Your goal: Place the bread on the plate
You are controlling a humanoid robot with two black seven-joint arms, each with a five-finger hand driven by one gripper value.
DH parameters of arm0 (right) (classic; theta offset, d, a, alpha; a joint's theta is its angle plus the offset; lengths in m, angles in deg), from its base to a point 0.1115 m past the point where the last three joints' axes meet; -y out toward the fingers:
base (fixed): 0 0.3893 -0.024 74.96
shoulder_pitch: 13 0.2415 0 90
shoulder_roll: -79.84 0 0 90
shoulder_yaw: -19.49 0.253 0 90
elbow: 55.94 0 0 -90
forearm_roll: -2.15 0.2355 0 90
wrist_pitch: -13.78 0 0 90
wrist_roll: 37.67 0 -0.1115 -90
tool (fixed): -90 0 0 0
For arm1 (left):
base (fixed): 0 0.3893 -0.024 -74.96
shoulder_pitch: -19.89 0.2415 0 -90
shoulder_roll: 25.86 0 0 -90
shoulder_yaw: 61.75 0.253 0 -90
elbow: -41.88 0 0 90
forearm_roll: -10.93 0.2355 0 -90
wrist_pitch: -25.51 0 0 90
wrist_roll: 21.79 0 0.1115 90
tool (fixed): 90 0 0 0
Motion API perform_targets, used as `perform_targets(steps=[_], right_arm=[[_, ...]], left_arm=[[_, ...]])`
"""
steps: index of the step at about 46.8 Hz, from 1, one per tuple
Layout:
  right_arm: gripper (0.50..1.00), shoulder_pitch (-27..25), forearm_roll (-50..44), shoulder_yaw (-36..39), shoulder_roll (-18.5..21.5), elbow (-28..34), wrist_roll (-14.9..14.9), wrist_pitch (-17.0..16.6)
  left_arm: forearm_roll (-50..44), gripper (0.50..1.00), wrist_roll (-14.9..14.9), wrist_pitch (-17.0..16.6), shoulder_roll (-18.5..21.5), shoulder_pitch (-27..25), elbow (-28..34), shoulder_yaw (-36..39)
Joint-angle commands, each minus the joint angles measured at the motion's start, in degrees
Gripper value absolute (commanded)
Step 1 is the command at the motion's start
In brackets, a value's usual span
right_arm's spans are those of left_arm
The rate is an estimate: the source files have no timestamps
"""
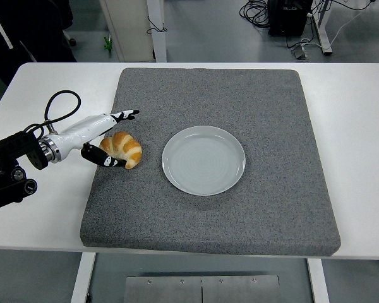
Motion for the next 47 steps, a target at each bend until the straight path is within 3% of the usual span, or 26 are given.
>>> perform_targets(steps=[1, 6, 17, 34, 47], right_arm=[[1.000, 0.0, 0.0, 0.0, 0.0, 0.0, 0.0, 0.0], [1.000, 0.0, 0.0, 0.0, 0.0, 0.0, 0.0, 0.0], [1.000, 0.0, 0.0, 0.0, 0.0, 0.0, 0.0, 0.0], [1.000, 0.0, 0.0, 0.0, 0.0, 0.0, 0.0, 0.0], [1.000, 0.0, 0.0, 0.0, 0.0, 0.0, 0.0, 0.0]], left_arm=[[0.0, 0.900, -0.5, 0.0, 0.0, 0.0, 0.0, 0.0], [-0.1, 0.809, -0.8, 0.1, -0.1, -0.1, 0.0, -0.1], [-0.1, 0.689, -0.9, 0.4, -0.1, 0.0, 0.0, -0.1], [-0.1, 0.686, -0.8, 0.6, -0.1, 0.1, 0.0, 0.0], [-0.5, 0.634, -0.8, 1.0, 0.4, -2.5, 0.2, -0.8]])
